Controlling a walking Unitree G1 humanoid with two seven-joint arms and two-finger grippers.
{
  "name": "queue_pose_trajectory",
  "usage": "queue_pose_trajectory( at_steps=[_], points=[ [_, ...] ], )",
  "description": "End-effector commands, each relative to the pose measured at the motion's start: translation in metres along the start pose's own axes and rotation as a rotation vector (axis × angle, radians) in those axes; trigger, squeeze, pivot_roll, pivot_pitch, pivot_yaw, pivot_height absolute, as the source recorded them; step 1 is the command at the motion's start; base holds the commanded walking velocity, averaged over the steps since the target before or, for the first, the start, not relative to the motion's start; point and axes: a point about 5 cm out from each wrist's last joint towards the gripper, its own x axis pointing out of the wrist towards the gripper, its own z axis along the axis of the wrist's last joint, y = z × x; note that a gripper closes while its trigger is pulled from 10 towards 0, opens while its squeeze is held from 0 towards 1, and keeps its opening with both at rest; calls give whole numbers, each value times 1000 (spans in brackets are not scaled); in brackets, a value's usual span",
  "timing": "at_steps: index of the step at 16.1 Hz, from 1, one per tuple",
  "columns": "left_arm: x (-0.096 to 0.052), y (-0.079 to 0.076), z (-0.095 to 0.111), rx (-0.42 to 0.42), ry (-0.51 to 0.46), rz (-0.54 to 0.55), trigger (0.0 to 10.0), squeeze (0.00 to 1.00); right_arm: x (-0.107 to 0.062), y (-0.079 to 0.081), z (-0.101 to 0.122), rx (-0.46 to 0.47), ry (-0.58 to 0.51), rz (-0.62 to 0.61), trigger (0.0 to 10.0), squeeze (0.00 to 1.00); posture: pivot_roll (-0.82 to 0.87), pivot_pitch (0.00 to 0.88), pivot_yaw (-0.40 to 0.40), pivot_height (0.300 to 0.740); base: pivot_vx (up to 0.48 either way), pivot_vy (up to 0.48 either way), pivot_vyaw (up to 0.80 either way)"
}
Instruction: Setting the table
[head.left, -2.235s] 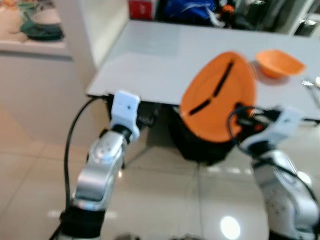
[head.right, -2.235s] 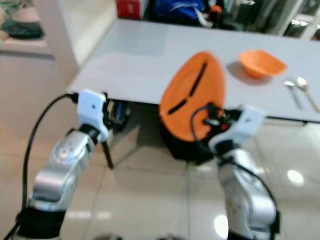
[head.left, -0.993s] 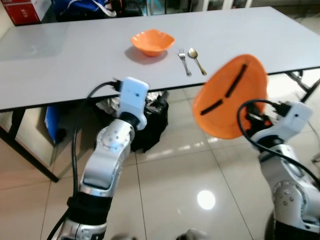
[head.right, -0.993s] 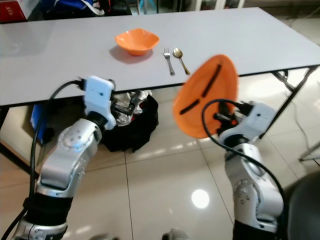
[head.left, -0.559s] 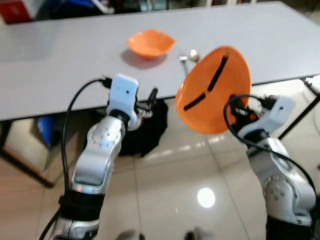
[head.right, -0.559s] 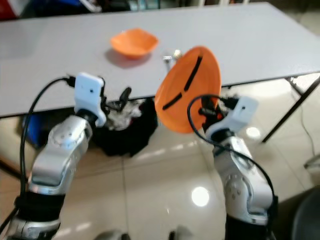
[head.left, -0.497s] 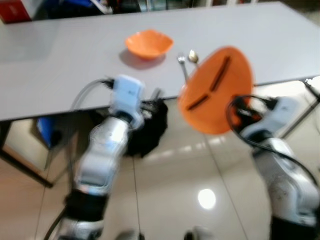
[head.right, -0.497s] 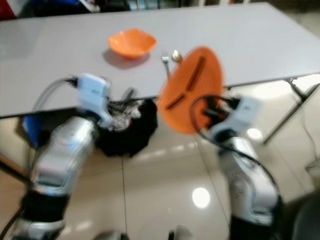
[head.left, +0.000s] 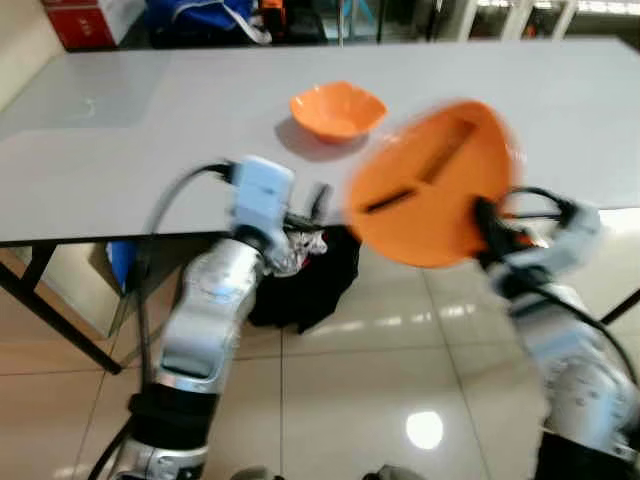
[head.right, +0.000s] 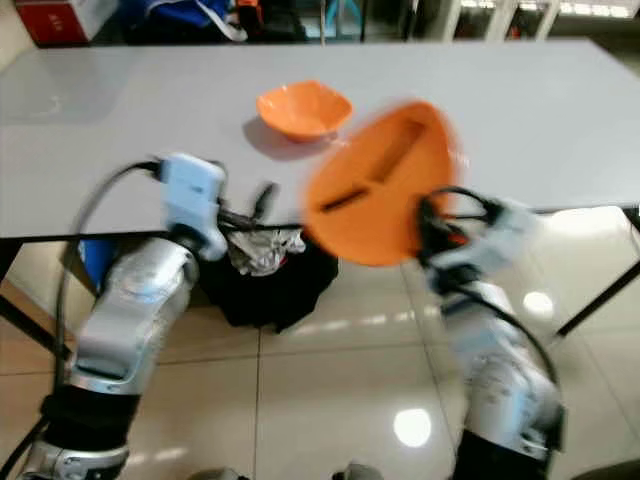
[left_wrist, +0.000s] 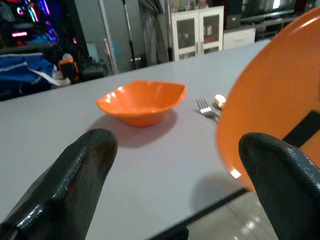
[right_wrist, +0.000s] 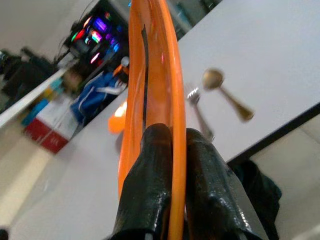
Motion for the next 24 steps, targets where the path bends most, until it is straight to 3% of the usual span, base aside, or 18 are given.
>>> queue_pose_trajectory(
  at_steps=[1,5,7,9,16,19,22,24],
  points=[
    [-2,7,2,21,-3,20,10000,0,1,11,1,93,-2,56,10000,0,-19,63,-10,740,319,0,0],
    [-3,8,2,22,-2,17,10000,0,1,8,-4,137,36,46,10000,0,-16,65,-7,740,321,0,0],
    [-4,9,2,29,3,15,10000,0,0,15,-13,58,122,86,10000,0,-14,64,-10,740,321,0,259],
    [-4,9,2,29,3,13,10000,0,1,14,-12,24,114,77,10000,0,-14,64,-10,740,319,0,659],
    [-5,7,0,32,5,-1,10000,0,-2,3,-9,51,92,11,10000,0,-20,39,-11,740,316,0,114],
    [-6,6,0,30,4,-6,10000,0,-4,2,-10,49,96,3,10000,0,-21,39,-9,740,317,0,-788],
    [-6,4,0,32,6,-16,10000,0,-7,-1,-8,65,89,-12,10000,0,-23,43,-7,740,301,0,0],
    [-8,2,0,27,-5,-41,10000,0,-11,0,-10,140,125,28,10000,0,-24,49,-6,740,124,0,0]
  ],
)
